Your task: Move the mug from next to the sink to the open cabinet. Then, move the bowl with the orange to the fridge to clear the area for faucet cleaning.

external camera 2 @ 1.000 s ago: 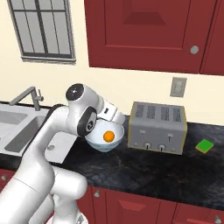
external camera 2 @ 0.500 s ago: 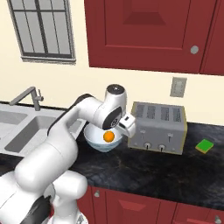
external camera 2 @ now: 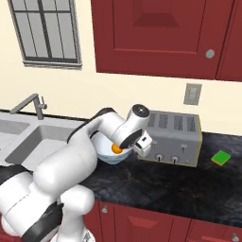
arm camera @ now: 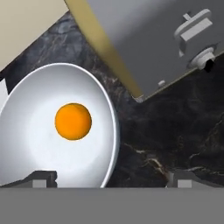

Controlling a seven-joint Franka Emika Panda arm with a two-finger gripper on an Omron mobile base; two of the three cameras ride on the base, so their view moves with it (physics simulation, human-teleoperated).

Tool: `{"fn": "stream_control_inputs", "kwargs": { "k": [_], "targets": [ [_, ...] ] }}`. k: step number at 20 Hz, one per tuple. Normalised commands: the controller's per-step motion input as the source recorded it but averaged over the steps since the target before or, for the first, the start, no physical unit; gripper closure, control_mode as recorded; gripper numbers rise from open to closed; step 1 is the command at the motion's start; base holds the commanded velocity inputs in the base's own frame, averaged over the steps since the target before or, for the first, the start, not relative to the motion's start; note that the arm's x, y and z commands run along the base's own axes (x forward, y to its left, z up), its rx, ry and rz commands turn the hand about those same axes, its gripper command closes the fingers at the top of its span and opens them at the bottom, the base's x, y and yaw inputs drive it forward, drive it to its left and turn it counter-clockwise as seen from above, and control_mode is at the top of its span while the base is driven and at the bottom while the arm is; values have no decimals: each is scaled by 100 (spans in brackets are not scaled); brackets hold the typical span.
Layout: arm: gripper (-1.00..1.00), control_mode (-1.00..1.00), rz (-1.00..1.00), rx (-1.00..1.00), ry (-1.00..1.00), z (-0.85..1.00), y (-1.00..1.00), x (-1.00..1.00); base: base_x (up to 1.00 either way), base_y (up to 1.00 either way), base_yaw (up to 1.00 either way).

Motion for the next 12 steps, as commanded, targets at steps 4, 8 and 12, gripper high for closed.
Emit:
{"fn": "stream_control_inputs", "kwargs": {
  "k": [4,8,12],
  "targets": [
    [-100,-100,-2,0,4,-50,0,23,0,0,0],
    [-100,-100,-2,1,2,-56,0,3,0,0,0],
    [-100,-100,-1,1,2,-36,4,14,0,0,0]
  ]
}}
